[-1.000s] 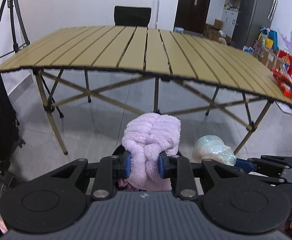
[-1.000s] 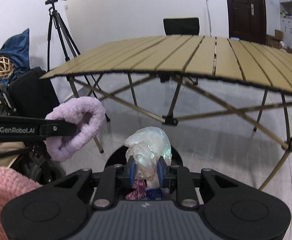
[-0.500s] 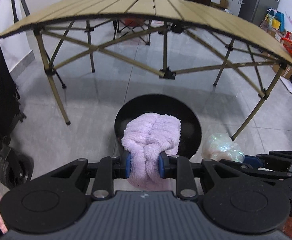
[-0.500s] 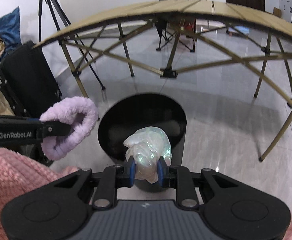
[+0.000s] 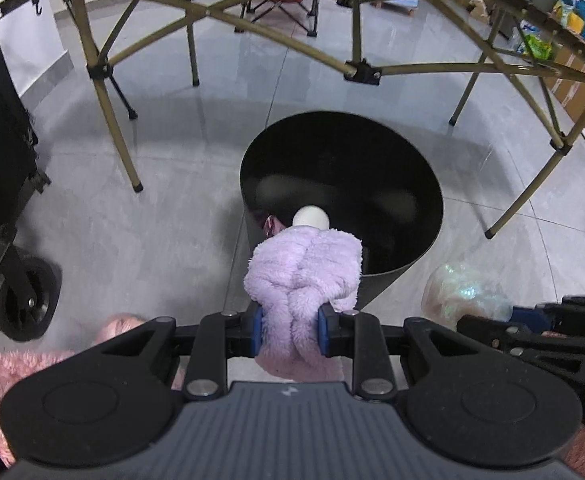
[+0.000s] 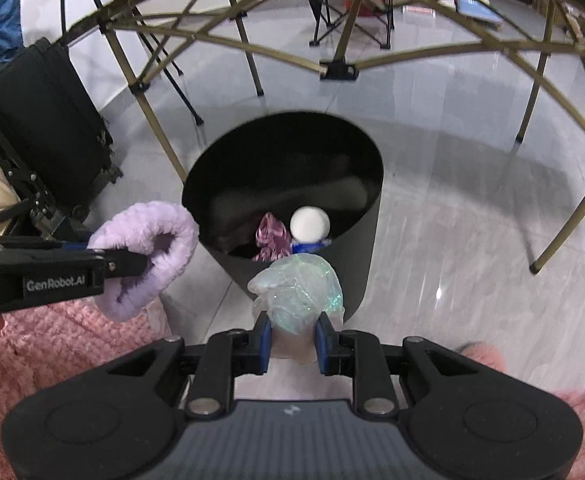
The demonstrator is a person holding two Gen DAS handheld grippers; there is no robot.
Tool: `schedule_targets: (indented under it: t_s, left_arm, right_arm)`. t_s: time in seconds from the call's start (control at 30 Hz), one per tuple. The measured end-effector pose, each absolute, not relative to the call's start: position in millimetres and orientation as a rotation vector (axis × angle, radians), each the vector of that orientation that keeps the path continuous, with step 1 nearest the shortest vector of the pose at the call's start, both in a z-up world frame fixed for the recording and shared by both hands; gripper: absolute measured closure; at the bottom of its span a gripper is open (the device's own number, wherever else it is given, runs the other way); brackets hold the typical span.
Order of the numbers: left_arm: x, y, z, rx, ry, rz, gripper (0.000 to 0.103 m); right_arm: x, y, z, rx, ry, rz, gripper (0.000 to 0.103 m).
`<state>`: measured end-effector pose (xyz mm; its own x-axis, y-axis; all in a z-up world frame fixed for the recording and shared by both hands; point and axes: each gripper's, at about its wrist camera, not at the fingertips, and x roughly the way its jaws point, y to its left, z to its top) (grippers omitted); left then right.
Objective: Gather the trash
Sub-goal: 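Carry the cloth and plastic bag in both tools down toward the black bin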
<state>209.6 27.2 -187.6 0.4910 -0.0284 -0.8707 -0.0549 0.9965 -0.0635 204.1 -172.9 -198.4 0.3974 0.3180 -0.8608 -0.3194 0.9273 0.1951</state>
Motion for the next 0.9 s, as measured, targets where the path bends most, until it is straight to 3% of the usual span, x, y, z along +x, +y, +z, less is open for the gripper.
schedule_targets:
  t_s: [0.9]
  left_arm:
    - [241.5,23.6,-185.9,-0.094,1.161,0.023,0.077]
  right_arm:
    - [228.4,-196.0,-238.5,0.039,1.192,0.253,0.082]
